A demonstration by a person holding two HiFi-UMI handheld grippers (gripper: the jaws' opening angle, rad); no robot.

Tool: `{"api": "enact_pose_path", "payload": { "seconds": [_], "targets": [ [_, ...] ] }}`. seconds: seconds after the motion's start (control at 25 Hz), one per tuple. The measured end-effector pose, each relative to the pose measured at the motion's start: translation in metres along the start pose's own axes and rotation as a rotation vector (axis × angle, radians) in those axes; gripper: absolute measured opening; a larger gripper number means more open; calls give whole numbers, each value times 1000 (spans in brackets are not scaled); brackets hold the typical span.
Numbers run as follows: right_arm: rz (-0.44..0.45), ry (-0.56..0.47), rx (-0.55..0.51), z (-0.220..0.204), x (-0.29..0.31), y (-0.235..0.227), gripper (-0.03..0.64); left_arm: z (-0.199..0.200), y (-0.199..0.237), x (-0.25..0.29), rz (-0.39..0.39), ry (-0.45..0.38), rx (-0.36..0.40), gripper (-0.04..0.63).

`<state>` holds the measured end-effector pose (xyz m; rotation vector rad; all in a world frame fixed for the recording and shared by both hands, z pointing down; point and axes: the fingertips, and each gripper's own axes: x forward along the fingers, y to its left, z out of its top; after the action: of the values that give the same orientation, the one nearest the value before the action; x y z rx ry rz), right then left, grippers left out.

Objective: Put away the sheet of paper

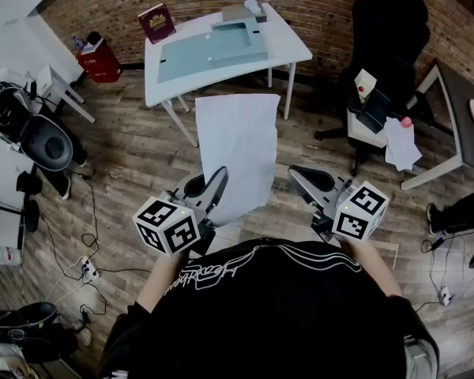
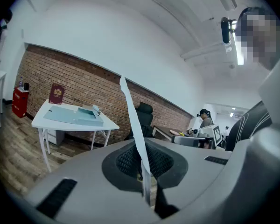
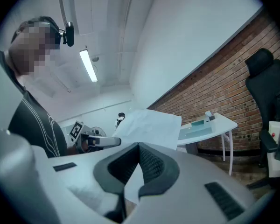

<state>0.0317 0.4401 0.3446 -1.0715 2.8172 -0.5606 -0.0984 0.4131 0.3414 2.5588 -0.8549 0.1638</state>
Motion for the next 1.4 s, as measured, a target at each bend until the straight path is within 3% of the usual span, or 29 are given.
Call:
{"api": "enact_pose_path", "payload": {
  "seconds": [0.4, 0.84, 1.16, 1.4],
  "targets": [
    [5, -8, 20, 10, -26, -30, 0, 2, -19, 40, -12, 1, -21, 31],
    [4, 18, 108, -14, -41, -59, 2, -9, -18, 66, 14, 20, -70, 31],
    [8, 39, 140, -15, -10, -82, 2, -8, 19, 76, 33, 33, -109, 31],
    [-17, 67, 157, -18, 28, -120, 2, 2, 72, 108, 19, 38, -145, 31]
  ]
}}
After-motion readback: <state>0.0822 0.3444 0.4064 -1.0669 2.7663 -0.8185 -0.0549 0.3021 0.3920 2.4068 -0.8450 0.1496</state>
